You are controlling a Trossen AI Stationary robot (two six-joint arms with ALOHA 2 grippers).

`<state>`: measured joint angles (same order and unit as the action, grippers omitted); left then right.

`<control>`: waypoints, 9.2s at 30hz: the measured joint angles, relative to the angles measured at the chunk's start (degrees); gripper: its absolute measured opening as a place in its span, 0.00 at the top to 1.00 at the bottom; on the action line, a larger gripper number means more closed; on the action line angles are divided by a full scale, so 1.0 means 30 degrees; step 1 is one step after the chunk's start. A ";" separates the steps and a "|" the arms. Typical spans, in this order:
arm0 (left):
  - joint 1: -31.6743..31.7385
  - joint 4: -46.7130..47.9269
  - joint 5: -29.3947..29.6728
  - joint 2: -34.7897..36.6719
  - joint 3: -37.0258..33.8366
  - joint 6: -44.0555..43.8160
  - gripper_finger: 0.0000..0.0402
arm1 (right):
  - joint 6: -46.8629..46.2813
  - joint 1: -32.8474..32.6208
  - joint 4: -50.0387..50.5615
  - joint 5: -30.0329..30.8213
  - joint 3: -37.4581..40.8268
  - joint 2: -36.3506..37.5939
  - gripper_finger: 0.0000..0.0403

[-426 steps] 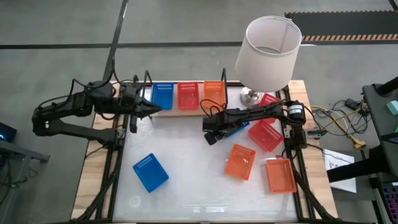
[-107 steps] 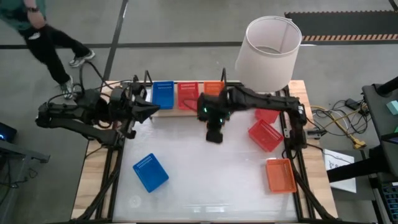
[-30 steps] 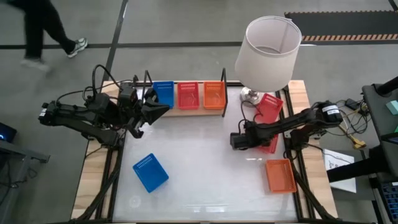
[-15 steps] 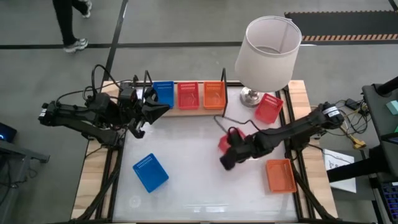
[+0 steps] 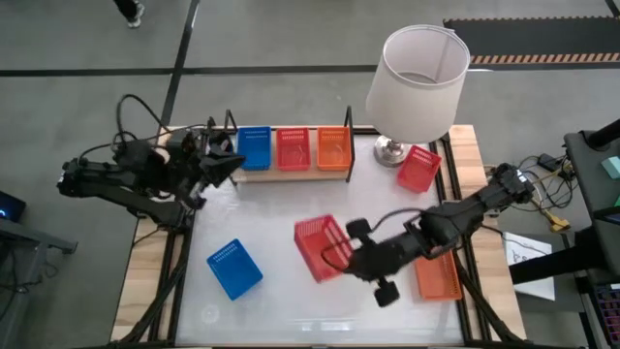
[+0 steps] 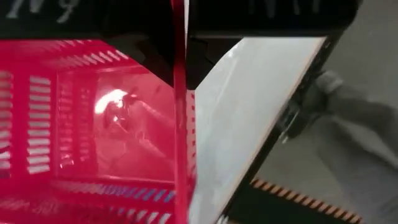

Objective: Stack baskets on shelf by color
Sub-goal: Stack the bottom red basket on top of the red basket on the shelf, then stack the blue basket on top of the stack blue baskets on the shelf

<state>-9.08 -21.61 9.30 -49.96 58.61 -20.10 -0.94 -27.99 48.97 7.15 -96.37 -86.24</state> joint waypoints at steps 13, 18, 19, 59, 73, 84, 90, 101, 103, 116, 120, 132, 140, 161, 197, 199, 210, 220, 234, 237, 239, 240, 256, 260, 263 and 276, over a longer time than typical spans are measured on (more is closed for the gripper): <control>0.0000 0.0045 -0.0020 0.2255 -0.0020 0.0991 1.00 | 0.3809 0.6185 0.2423 0.0260 -0.8375 -0.5110 0.98; 0.0000 0.0081 -0.0594 0.2605 -0.0037 0.1435 1.00 | 0.4867 0.8651 0.5149 0.0110 -1.1956 -0.8201 0.98; 0.0000 0.0094 -0.0647 0.2645 -0.0044 0.1568 1.00 | 0.5333 0.9085 0.5580 0.0114 -1.2527 -0.8783 0.98; 0.0000 0.1037 -0.0627 0.5195 -0.0313 0.4849 1.00 | 0.7520 1.4967 0.3425 -0.1388 -1.0548 -1.3040 0.98; 0.0000 0.1099 -0.0634 0.5145 -0.0313 0.4852 1.00 | 0.5795 1.4967 0.2987 -0.1388 -1.0107 -1.3040 0.93; 0.0000 0.1602 -0.0636 0.4869 -0.0321 0.4809 1.00 | 0.4796 1.4918 0.3269 -0.1428 -1.0916 -1.2946 0.76; 0.0000 0.2855 -0.0449 0.4434 -0.0319 0.3957 1.00 | 0.4226 1.4404 0.5596 -0.1541 -1.2891 -1.2680 0.75; -0.0007 0.7974 -0.0411 0.3229 -0.0321 -0.2160 1.00 | -0.1189 1.1347 0.9511 -0.1545 -1.2701 -0.9975 0.90; -0.0062 0.9526 -0.0684 0.2767 -0.0313 -0.3816 1.00 | -0.1197 1.0367 0.9670 -0.1539 -1.2691 -0.9590 0.93; -0.5766 1.4769 -0.1290 -0.2872 -0.0291 -1.1098 1.00 | -0.1517 0.4952 0.8414 0.2194 -1.2509 -0.7587 0.98; -0.7746 1.5310 -0.1293 -0.5063 -0.0249 -1.2866 1.00 | -0.1156 0.3936 0.7379 0.3017 -1.2159 -0.6968 0.98; -0.9878 1.6143 -0.1407 -0.8279 0.1224 -1.5193 1.00 | 0.0346 0.2909 0.1933 0.3689 -0.6451 -0.3742 0.98; -1.0205 2.4077 -0.2329 -0.9196 0.1180 -2.1458 1.00 | -0.1017 0.2836 -0.4824 0.3705 0.1831 -0.0154 0.98; -1.0477 2.2156 -0.3902 -1.2891 0.1422 -2.0693 0.74 | -0.2709 0.2836 -1.1058 0.4644 0.8777 0.3710 0.98; -0.9569 2.6816 -0.3735 -1.3259 0.5119 -1.7451 1.00 | -0.1635 0.2836 -1.0216 0.4644 0.8777 0.3710 0.98; -0.9514 2.8293 -0.3499 -1.2964 0.7028 -1.5029 1.00 | -0.1628 0.2836 -1.0212 0.4644 0.8777 0.3710 0.98; -0.6573 3.7251 0.5708 -1.2314 1.3912 -0.0784 1.00 | -0.1666 0.2836 -1.0216 0.6304 0.8777 0.3710 0.98; 0.6267 3.2401 0.4070 -0.7944 0.9051 1.3040 1.00 | -0.2333 0.2976 -1.0292 0.8210 0.8777 0.3710 0.98; 1.3202 2.6997 0.0094 -0.7996 0.3818 1.7478 1.00 | -0.4013 0.4090 -1.0104 0.8673 0.8777 0.3703 0.98; 1.3202 2.6788 0.0105 -0.8507 0.3818 1.7471 1.00 | -0.4034 0.4220 -1.0121 0.8673 0.8777 0.3703 0.98; 1.3209 2.6838 0.0148 -0.8965 0.3818 1.7463 1.00 | -0.4048 0.4263 -1.0114 0.8673 0.8777 0.3703 0.98; 1.3209 2.6877 0.0159 -0.9173 0.3818 1.7415 1.00 | -0.4048 0.4275 -1.0114 0.8672 0.8777 0.3703 0.98; 1.3209 2.7052 0.0554 -1.0942 0.3818 1.7260 1.00 | -0.4216 0.4315 -1.0077 0.8666 0.8777 0.3703 0.98; 1.3209 2.7041 0.0554 -1.0874 0.3818 1.7081 1.00 | -0.4209 0.4315 -0.9992 0.8666 0.8777 0.3703 0.98; 1.3209 2.7054 0.0442 -1.0839 0.3818 1.6830 1.00 | -0.4209 0.4315 -0.9809 0.8666 0.8777 0.3695 0.98; 1.3209 2.7424 -0.0590 -1.0839 0.3854 1.6823 0.94 | -0.4201 0.4315 -0.9808 0.8666 0.8777 0.3695 0.98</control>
<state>30.55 60.67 7.53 -82.48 70.17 30.37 -13.54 -15.05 19.55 33.15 -70.04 -75.16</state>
